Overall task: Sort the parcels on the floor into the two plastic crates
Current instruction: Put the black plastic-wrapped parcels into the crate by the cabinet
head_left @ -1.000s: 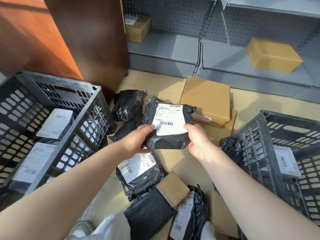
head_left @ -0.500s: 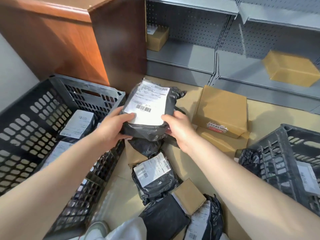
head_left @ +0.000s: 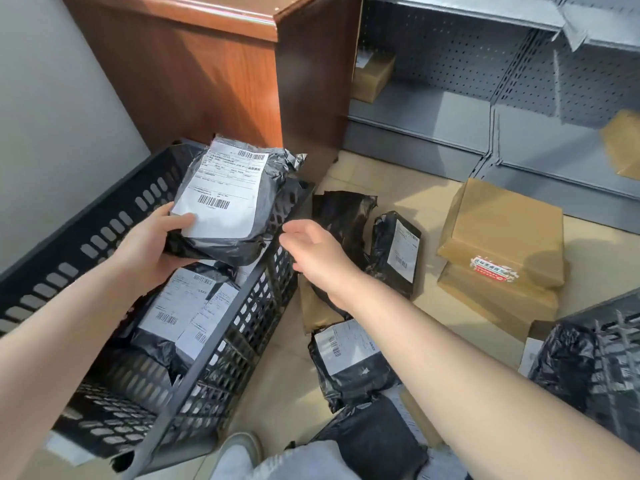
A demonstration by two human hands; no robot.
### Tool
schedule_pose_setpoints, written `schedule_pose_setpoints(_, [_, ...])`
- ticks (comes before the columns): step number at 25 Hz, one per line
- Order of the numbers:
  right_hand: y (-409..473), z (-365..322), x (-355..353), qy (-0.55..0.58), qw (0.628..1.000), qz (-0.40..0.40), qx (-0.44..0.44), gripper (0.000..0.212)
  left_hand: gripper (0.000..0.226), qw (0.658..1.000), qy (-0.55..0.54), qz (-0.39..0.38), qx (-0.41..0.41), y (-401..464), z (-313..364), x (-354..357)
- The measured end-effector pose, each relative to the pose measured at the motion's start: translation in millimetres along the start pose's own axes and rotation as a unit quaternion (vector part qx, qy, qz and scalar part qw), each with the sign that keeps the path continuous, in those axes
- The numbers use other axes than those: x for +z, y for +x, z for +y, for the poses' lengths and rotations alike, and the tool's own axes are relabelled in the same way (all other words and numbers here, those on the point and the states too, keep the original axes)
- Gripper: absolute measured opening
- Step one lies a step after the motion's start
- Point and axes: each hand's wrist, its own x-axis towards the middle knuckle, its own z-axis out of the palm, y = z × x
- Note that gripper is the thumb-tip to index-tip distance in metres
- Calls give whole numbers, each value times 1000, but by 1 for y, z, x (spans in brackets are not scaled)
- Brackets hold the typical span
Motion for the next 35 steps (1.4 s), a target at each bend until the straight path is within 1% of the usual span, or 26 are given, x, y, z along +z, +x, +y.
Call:
schedule_pose_setpoints(2, [2,6,18,-85,995,-3,-49,41,28,999,11,24,-19,13,-6,-23])
schedule_pose_setpoints(4, [9,18,34,-189,976,-13,-104,44,25,998,30,41,-33,25,-16,-41])
schedule_pose_setpoints(7, [21,37,48,-321,939,-44,-117,51,23,995,55,64,-56,42,-35,-59])
schedule_pose_setpoints(10, [20,55,60,-385,910,2,-152,52,23,992,67,62,-82,58,-55,-67])
schedule_pose_setpoints(12, [18,64,71,-399,900,41,-169,52,20,991,70,59,-94,69,-68,-66])
schedule_pose_setpoints(14, [19,68,78,-410,892,67,-179,57,15,990,75,61,-100,80,-79,-61])
schedule_pose_setpoints(17, [22,71,80,-406,889,77,-198,65,9,989,73,60,-111,95,-91,-46])
schedule_pose_setpoints(19, [22,74,80,-404,886,88,-208,63,7,989,68,59,-116,103,-100,-35])
schedule_pose_setpoints(22, [22,75,83,-402,886,100,-207,60,16,990,56,62,-113,111,-116,-25])
schedule_pose_setpoints(24, [23,76,84,-403,885,102,-208,58,15,990,63,62,-106,112,-129,-23])
schedule_pose_setpoints(26, [23,77,84,-396,889,101,-209,56,11,990,75,46,-113,110,-139,-20])
schedule_pose_setpoints(27, [23,77,84,-384,894,100,-208,55,14,989,83,31,-118,108,-144,-19])
schedule_pose_setpoints(30, [22,76,87,-356,906,95,-211,56,25,989,125,0,-84,102,-151,-22])
schedule_pose_setpoints(33, [22,77,86,-354,905,100,-215,56,29,980,195,25,-29,97,-160,-27])
schedule_pose_setpoints(35, [21,77,86,-356,904,101,-216,55,23,966,257,38,-7,94,-165,-23])
